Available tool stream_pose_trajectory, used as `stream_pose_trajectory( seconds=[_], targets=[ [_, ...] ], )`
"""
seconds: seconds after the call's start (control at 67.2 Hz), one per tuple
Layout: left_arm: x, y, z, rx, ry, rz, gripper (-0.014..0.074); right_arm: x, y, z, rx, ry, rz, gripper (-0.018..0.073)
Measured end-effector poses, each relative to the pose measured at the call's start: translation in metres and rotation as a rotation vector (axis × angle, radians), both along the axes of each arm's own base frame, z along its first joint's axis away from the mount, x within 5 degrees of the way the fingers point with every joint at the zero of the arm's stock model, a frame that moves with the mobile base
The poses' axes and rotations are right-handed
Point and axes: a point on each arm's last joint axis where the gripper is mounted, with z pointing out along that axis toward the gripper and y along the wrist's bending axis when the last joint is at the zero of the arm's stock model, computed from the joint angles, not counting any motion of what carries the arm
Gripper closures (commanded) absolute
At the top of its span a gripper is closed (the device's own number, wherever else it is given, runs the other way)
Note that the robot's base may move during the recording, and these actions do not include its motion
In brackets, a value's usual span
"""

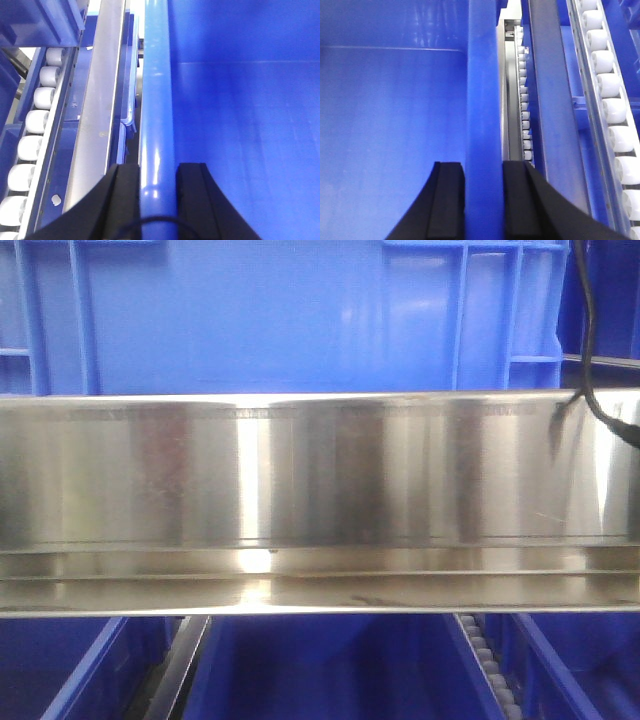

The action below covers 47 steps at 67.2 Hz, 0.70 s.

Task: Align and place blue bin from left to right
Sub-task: 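Close both grippers on the bin's side rims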

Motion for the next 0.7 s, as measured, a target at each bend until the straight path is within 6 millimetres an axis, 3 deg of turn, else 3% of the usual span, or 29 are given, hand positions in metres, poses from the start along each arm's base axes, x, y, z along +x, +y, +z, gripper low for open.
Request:
stream_pose_trajectory(
  seconds=[0.7],
  targets=[
    [-0.004,0.002,0.010,-0.006,0.032,0.029,0.0707,-0.005,-0.002,0.005,0.012,0.010,0.000,0.0628]
  ],
)
